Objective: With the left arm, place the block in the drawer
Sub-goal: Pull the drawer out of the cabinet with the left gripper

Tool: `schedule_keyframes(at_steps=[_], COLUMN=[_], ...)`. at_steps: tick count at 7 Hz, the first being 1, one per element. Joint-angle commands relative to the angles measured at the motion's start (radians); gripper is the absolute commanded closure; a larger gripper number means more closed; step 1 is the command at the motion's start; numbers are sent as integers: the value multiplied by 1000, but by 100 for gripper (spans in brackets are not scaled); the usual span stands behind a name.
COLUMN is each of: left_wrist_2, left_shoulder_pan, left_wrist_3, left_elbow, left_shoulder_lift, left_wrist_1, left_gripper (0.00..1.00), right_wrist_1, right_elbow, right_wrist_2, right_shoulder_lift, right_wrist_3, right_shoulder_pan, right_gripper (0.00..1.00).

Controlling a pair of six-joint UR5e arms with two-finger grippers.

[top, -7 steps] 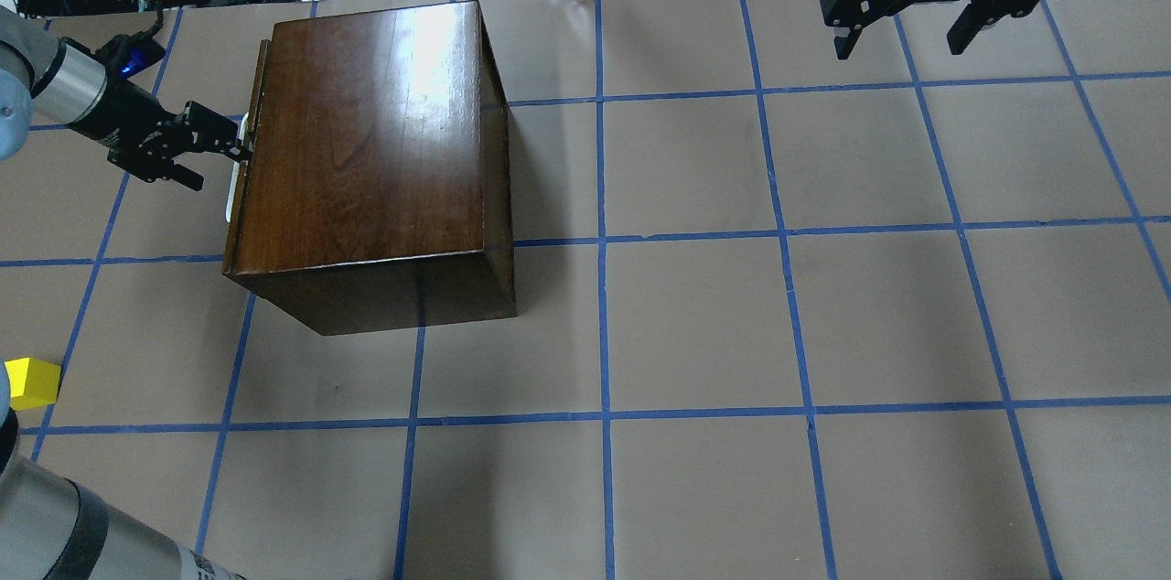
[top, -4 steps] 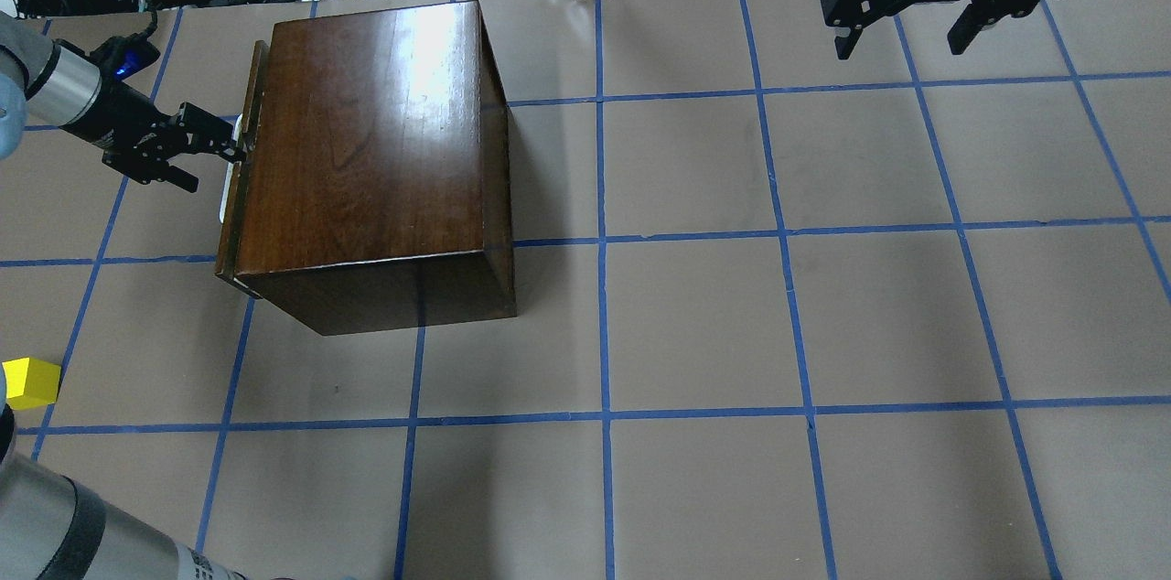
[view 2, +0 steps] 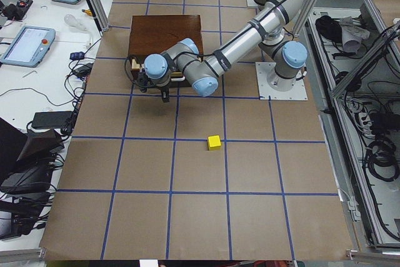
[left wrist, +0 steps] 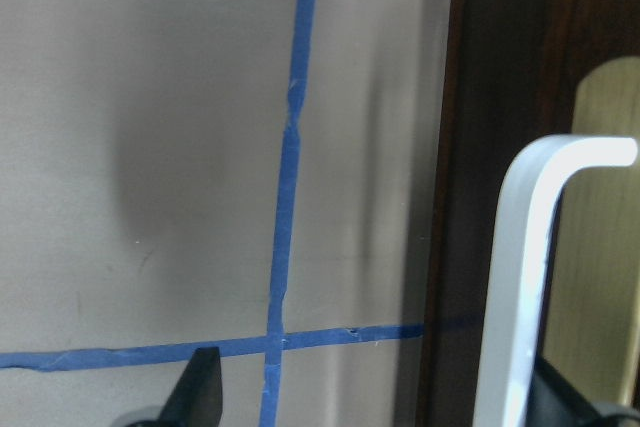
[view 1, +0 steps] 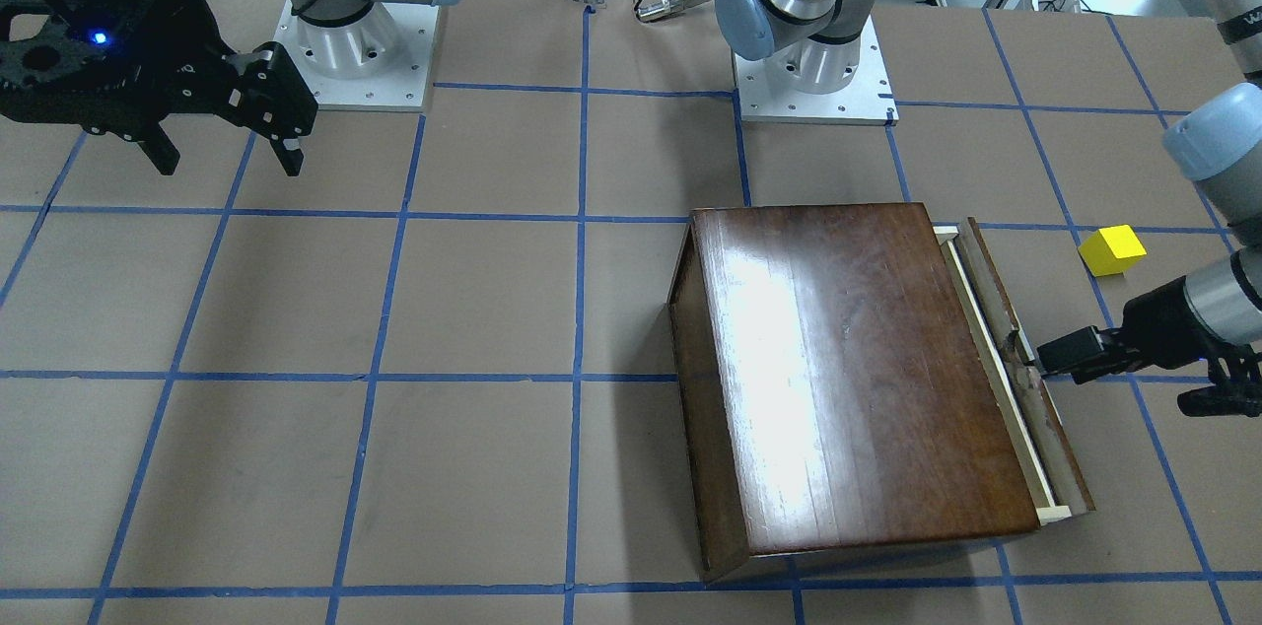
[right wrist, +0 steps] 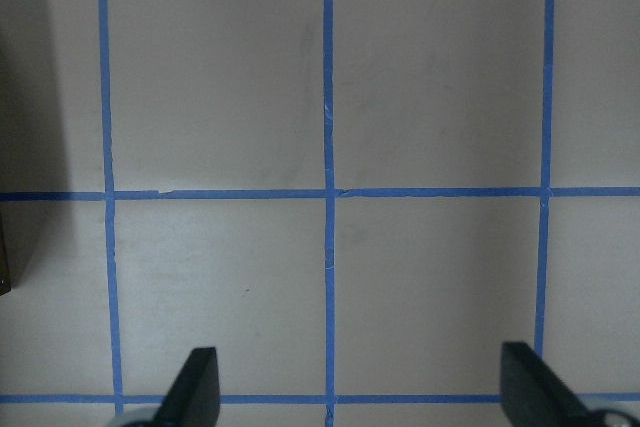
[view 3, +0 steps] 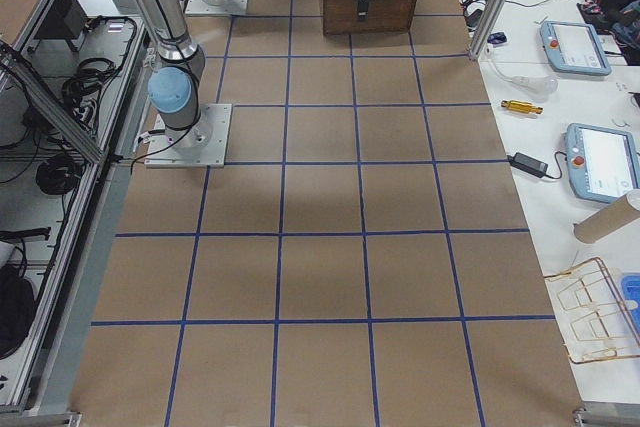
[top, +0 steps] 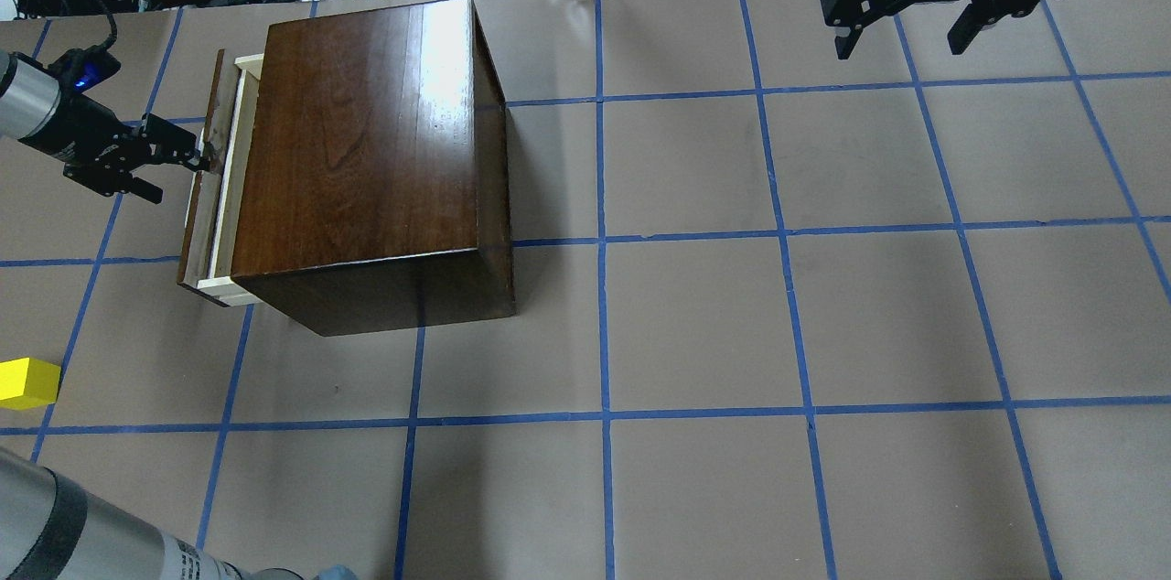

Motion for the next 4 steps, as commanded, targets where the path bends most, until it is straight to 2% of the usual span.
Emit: schedule_keyframes(at_steps=[1,4], left_wrist_2=[6,8], left_shoulder_pan=[19,50], left_wrist_3=[3,30], left_elbow=[1,4], left_shoulder_lift=[1,1], left_wrist_1=[0,-4], left_gripper=[0,0], right_wrist_1=[0,0], right_elbow=[0,0], right_wrist_2=[-1,-1], right_shoulder_lift=[-1,-1], right_wrist_3=[0,0], right_shoulder_pan=[1,-1], right_gripper=[0,0])
